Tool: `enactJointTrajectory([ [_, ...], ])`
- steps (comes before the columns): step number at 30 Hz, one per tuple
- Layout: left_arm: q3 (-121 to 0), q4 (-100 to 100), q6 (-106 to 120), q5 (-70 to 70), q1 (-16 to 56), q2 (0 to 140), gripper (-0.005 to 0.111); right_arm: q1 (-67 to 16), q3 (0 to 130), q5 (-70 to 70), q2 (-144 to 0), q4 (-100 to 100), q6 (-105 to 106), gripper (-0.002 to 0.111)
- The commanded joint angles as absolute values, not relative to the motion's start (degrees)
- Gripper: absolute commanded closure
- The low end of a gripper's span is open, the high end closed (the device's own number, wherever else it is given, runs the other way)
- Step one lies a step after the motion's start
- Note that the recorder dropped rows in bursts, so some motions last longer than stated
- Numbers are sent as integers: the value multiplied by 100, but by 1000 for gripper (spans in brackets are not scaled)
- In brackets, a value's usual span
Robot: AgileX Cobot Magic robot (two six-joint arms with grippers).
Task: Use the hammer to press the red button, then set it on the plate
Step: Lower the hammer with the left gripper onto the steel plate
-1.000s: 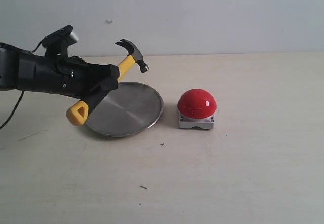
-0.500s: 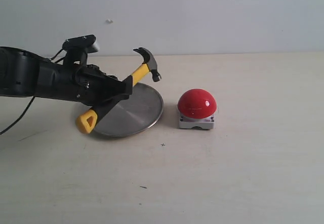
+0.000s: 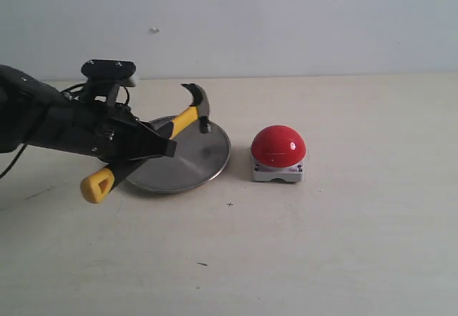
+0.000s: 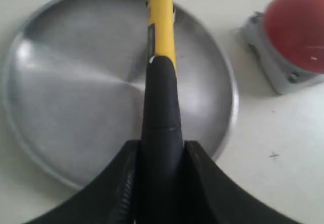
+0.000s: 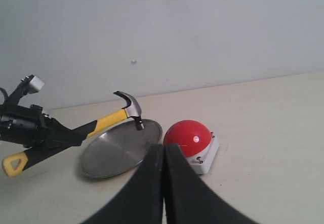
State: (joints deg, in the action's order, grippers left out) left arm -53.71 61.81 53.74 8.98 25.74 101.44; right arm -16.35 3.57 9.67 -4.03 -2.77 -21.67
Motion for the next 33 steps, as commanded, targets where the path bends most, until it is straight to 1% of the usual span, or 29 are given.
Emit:
enactJointTrajectory([
  [1, -5376, 958, -248, -257, 2643, 9904, 107, -1640, 327, 957, -384, -284, -2153, 108],
  [3, -5185, -517, -1943, -1054, 2720, 9934, 107, -1640, 327, 957, -384, -284, -2153, 108],
  [5, -4905, -1516, -2948, -2207, 2732, 9992, 107, -1640, 327, 957, -384, -284, -2153, 108],
  [7, -4727, -2032, -3481, -3081, 2732, 10096, 107, -1640, 327, 957, -384, -284, -2153, 108],
  [8, -4716, -2032, -3544, -3221, 2732, 10147, 107, -1640, 327, 957, -384, -284, -2153, 108],
  [19, -4727, -2016, -3752, -3889, 2732, 11003, 107, -1640, 327, 957, -384, -284, -2153, 108],
  [21, -4793, -2018, -4018, -3889, 2684, 11110, 107, -1640, 327, 957, -384, -284, -2153, 108],
  [22, -4866, -2207, -4469, -3889, 2591, 11239, 107, -1640, 327, 957, -384, -284, -2153, 108],
  [25, -5020, -2769, -4903, -3905, 2497, 11427, 107, -1640, 327, 957, -384, -284, -2153, 108],
  [33, -5058, -2729, -4816, -3978, 2426, 11467, 107, -1640, 327, 957, -384, -284, -2153, 108],
])
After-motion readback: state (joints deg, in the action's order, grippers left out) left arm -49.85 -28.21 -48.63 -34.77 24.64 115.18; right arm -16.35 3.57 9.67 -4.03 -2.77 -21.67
